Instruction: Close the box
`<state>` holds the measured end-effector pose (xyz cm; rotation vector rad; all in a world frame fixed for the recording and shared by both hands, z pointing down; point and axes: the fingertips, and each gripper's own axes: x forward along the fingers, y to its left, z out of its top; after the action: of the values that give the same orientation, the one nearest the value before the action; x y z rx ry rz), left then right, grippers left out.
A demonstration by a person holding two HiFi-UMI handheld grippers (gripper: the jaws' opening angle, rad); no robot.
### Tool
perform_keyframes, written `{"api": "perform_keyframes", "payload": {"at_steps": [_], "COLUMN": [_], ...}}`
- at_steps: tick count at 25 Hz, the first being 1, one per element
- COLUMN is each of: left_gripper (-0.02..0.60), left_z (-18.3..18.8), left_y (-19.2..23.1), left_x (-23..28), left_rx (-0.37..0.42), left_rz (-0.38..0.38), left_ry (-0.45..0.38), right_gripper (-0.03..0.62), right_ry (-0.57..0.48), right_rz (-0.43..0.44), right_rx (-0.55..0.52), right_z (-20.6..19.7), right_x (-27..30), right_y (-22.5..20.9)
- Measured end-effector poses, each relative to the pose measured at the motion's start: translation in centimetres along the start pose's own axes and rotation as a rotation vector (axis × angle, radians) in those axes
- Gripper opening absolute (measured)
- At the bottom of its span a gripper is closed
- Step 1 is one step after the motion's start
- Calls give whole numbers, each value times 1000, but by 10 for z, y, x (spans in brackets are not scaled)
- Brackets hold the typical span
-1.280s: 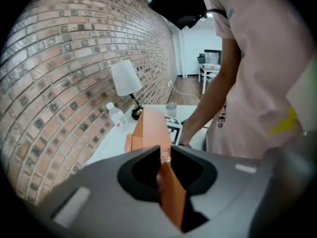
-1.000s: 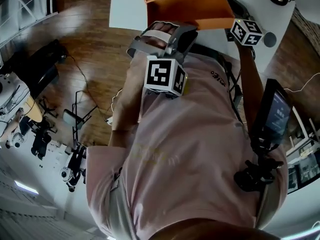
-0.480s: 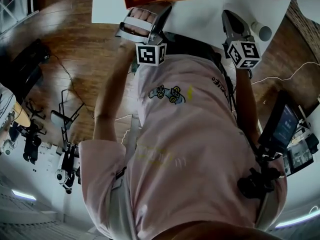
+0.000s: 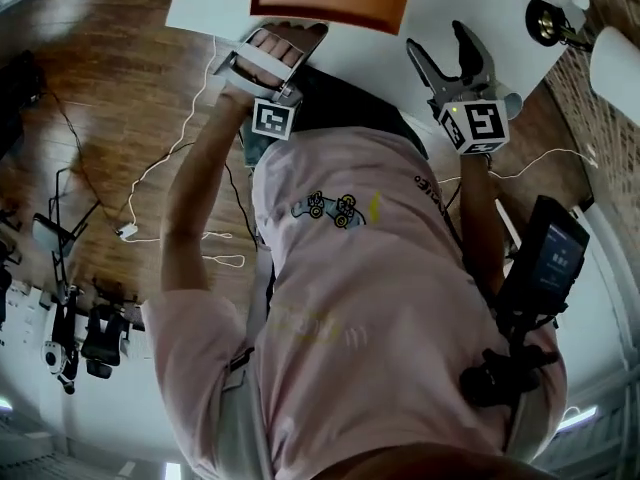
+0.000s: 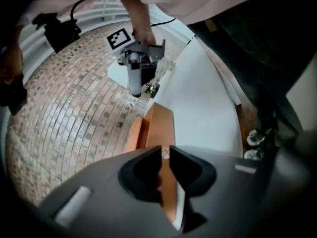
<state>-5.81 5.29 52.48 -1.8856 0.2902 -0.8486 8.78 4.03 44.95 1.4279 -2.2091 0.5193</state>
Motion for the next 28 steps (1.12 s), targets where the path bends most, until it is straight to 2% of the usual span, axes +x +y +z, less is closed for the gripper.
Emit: {"api": "perform_keyframes", "payload": {"at_steps": [2,5,6,8,11,13,15,16,18,19,22,25,26,28], "left_gripper": [5,26,46,48,3,3,3,3,4,3,3,3,5,3], "left_z": [-8,-32,-39,-42,-15,0,6,6,3,1,-9,-23,-25,-21], "left_y": [-3,-19,-22,-17,0,2,-1,-4,-10,-11,1,41,52,53], "left_x": [-6,-28,-38,-50,-45,-29,-12,-5,3,6,20,55,66,76], "left_rx": [-18,-81,-120,-222,-351,-338,-284,-260,-235,-231,-243,-282,-292,-329], "left_rz": [33,17,-4,-40,-97,-145,-172,-186,-220,-231,-211,-143,-148,-236], "left_ry": [10,70,96,125,63,22,23,30,42,47,75,115,107,65], "right_gripper": [359,360,360,360,360,347,326,298,195,195,192,188,183,166], "right_ry": [-9,-16,-22,-19,31,73,110,129,159,166,194,230,235,241], "right_rz": [79,176,184,175,143,139,178,218,298,319,339,359,362,364], "right_rx": [-133,-294,-330,-398,-456,-470,-476,-461,-409,-392,-374,-350,-344,-327], "right_z": [32,75,88,109,120,122,123,122,118,117,115,117,118,119], "right_x": [29,89,107,139,175,190,196,197,199,200,204,204,205,207], "right_y": [2,8,8,-1,-21,-29,-29,-25,-13,-8,-4,-12,-15,-18]}}
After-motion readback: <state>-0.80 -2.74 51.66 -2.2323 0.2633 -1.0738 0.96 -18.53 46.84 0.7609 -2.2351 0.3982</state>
